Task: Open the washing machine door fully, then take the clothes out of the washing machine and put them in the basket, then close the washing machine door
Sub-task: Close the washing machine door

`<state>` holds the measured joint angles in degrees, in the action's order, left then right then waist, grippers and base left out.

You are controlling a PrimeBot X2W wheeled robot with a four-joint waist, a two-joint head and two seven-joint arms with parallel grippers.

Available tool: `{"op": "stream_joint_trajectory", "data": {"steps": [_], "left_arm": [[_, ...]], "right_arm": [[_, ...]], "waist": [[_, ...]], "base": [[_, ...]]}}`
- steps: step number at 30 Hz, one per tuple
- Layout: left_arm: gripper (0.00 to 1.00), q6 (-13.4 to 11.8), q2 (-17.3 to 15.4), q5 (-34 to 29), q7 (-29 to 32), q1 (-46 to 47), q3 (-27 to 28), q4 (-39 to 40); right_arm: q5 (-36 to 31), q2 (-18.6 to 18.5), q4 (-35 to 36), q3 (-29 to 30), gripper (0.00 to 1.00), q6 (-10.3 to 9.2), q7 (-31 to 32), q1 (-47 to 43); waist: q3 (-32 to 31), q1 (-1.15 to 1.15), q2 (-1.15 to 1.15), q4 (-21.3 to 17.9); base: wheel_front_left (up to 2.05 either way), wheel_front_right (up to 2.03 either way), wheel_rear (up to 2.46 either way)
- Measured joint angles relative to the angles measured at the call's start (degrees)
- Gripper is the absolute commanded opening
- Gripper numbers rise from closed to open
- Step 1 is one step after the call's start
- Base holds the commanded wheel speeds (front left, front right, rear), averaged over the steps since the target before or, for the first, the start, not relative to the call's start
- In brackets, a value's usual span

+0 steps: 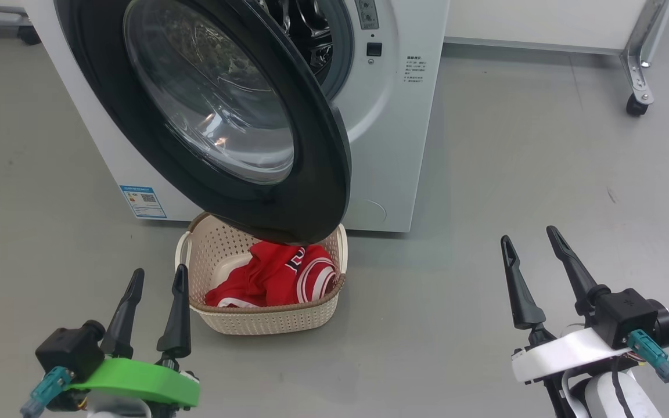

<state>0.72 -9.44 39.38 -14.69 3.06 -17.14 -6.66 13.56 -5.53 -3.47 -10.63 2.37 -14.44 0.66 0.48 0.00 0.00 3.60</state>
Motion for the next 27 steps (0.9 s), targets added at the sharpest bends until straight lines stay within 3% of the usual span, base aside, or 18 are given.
{"op": "stream_joint_trajectory", "data": {"steps": [27], "left_arm": [[1.00,1.1,1.4,-5.3,0.0,-3.4,2.1,1.3]], "right_arm": [[0.0,0.2,0.0,-0.5,1.00,0.03,0.0,-0.2]], "waist": [[-0.7,0.00,0.00,0.5]], "base": [[0.00,0.00,0.00]]}}
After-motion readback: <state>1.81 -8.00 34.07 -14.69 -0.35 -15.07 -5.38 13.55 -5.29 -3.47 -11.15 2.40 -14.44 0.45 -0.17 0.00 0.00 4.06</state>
